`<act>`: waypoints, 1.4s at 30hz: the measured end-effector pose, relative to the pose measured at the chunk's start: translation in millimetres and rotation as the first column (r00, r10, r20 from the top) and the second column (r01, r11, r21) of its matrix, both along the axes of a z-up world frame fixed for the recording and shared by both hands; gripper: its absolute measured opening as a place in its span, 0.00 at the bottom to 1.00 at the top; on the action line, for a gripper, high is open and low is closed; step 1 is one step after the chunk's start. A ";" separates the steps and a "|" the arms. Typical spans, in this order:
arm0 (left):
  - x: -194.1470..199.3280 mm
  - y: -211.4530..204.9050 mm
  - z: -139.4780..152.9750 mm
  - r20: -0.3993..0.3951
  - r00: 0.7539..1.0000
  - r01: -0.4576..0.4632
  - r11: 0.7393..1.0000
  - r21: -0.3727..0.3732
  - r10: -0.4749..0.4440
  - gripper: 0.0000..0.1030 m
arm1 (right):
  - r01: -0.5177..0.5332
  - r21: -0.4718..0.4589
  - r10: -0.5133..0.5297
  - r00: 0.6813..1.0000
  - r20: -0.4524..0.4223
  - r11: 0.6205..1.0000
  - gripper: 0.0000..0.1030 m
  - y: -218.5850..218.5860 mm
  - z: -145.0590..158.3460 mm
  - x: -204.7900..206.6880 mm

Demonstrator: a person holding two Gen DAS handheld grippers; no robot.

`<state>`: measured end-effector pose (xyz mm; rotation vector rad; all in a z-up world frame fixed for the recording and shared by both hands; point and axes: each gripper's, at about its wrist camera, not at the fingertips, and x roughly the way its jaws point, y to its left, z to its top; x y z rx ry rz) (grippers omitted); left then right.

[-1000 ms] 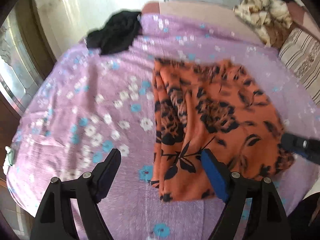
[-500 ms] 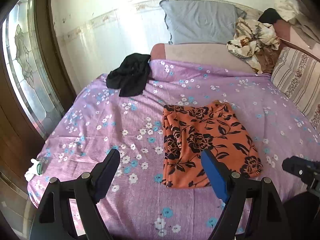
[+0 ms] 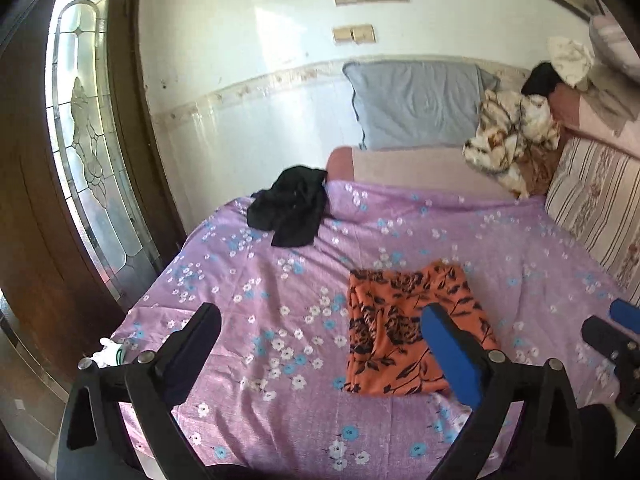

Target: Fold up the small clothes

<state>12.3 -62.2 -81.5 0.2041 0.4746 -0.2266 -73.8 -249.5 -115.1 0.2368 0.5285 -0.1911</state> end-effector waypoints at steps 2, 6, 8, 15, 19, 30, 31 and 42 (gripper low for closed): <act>-5.1 3.1 9.5 0.009 1.000 -0.008 1.000 -0.016 0.008 0.97 | 0.001 -0.003 -0.001 1.000 0.016 1.000 0.62 1.5 6.6 -5.0; -13.6 2.2 24.7 0.043 0.997 -0.058 0.998 0.024 0.057 0.99 | 0.014 -0.019 -0.013 0.999 0.045 1.000 0.62 2.0 18.1 -15.3; -17.7 4.8 30.8 0.049 0.997 -0.060 0.998 0.024 0.059 0.99 | 0.021 -0.037 -0.019 0.998 0.058 0.999 0.62 1.7 23.6 -19.2; -29.6 13.1 50.4 0.071 0.996 -0.058 0.998 -0.032 0.060 0.99 | 0.048 -0.045 -0.043 0.993 0.105 0.998 0.62 -1.9 40.5 -34.4; -35.9 16.7 58.8 0.107 0.991 -0.076 0.996 -0.039 0.080 1.00 | 0.049 -0.064 -0.041 0.992 0.119 0.997 0.62 1.6 46.9 -38.7; -37.5 24.1 66.0 0.119 0.988 -0.088 0.994 -0.059 0.095 1.00 | 0.037 -0.095 -0.024 0.991 0.129 0.995 0.62 13.3 54.2 -38.6; -37.0 23.9 66.0 0.117 0.989 -0.090 0.994 -0.057 0.096 1.00 | 0.036 -0.094 -0.024 0.991 0.130 0.995 0.62 13.1 54.1 -38.7; -32.5 25.1 64.1 0.107 0.989 -0.098 0.994 -0.052 0.103 1.00 | 0.030 -0.110 -0.017 0.993 0.115 0.994 0.62 13.6 53.6 -33.3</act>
